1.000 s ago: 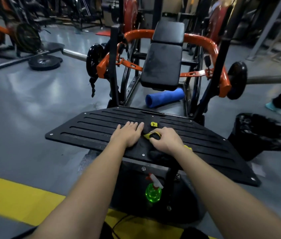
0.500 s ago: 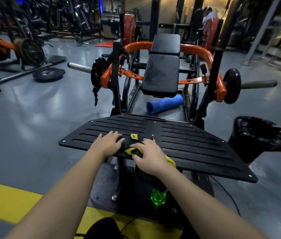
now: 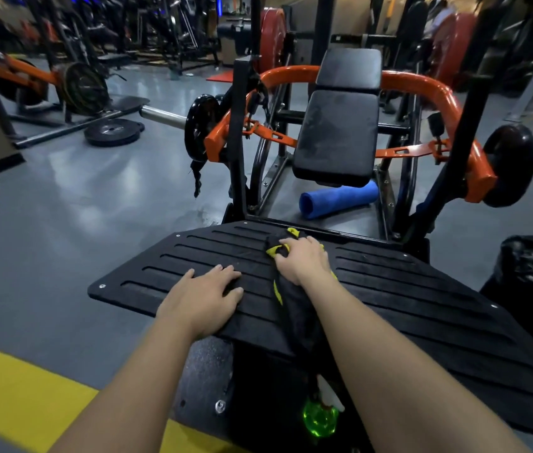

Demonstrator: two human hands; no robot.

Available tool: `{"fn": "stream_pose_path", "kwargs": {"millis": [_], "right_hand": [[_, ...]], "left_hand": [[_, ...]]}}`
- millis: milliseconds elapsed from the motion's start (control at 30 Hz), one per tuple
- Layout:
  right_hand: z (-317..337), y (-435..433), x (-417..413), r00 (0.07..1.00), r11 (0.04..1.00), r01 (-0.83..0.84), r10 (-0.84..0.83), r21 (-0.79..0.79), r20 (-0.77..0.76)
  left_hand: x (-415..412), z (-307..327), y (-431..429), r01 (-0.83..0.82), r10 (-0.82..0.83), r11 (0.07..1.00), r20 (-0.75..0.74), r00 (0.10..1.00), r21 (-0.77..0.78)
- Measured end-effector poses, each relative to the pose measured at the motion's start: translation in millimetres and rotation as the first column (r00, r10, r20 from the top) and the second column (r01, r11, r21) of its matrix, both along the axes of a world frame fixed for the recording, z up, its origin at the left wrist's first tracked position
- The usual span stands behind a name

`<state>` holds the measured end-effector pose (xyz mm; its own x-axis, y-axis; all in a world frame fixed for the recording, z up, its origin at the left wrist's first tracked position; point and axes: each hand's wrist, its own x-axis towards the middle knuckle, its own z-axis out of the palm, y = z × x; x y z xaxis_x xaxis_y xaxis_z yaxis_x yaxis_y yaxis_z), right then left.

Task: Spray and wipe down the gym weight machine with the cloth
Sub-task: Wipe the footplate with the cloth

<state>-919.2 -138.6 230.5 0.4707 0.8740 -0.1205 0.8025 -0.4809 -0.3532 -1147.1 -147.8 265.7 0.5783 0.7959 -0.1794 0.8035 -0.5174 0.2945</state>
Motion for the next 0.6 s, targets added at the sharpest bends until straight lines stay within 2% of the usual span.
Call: {"fn": "stream_pose_path", "kwargs": {"millis": [233, 333, 600], "right_hand": [[-18.4, 62.2, 56.0, 0.991, 0.99, 0.133, -0.132, -0.053, 0.021], [-18.6, 72.0, 56.8, 0.988, 0.984, 0.151, -0.148, -0.097, 0.035], [-4.9, 11.4, 38.2, 0.995, 0.994, 0.075, -0.07, -0.074, 0.077]], "left_hand": [[0.6, 4.9, -10.0, -0.058, 0.049, 0.994, 0.092, 0.995, 0.097], [0.7, 7.2, -9.9, -0.074, 0.065, 0.994, 0.1, 0.993, 0.085], [-2.3, 13.0, -16.3, -0.103, 0.1, 0.994, 0.089, 0.991, 0.03]]}}
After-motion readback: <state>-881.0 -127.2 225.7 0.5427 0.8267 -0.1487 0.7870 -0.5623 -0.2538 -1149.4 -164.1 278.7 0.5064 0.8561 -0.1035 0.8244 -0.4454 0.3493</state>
